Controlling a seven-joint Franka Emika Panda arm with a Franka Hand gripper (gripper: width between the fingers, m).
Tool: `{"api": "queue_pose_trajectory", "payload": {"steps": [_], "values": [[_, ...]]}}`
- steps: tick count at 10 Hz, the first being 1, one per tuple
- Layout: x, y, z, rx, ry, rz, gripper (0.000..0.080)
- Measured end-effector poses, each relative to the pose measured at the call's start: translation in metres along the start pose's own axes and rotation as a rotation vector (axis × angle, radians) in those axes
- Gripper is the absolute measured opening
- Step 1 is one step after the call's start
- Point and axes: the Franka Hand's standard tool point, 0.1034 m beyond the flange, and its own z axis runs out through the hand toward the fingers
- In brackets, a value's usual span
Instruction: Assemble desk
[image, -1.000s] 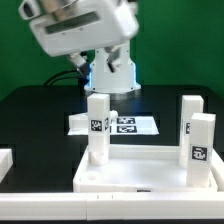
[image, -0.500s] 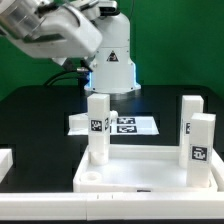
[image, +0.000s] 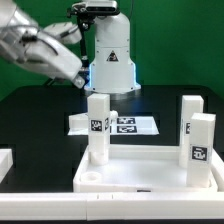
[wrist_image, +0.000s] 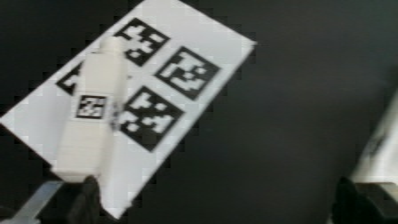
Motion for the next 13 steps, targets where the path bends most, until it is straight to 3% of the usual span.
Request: {"api": "queue_pose_trajectory", "payload": {"steps": [1,4,6,8,11,13], "values": [[0.001,-0.007,0.001,-0.022,0.035,0.001,0.0649],[0.001,-0.004,0.005,-0.017,0.019,0.007,0.0649],[0.012,0.015,0.025,0.004,-0.044,0.076,0.0649],[0.011,0.027,0.032,-0.008,-0.178,0.109,0.0649],[0.016,0.026,0.031,-0.017,-0.185,0.110,0.0649],[0.020,0.040,0.045,-0.021,-0.198,0.142,0.0649]]}}
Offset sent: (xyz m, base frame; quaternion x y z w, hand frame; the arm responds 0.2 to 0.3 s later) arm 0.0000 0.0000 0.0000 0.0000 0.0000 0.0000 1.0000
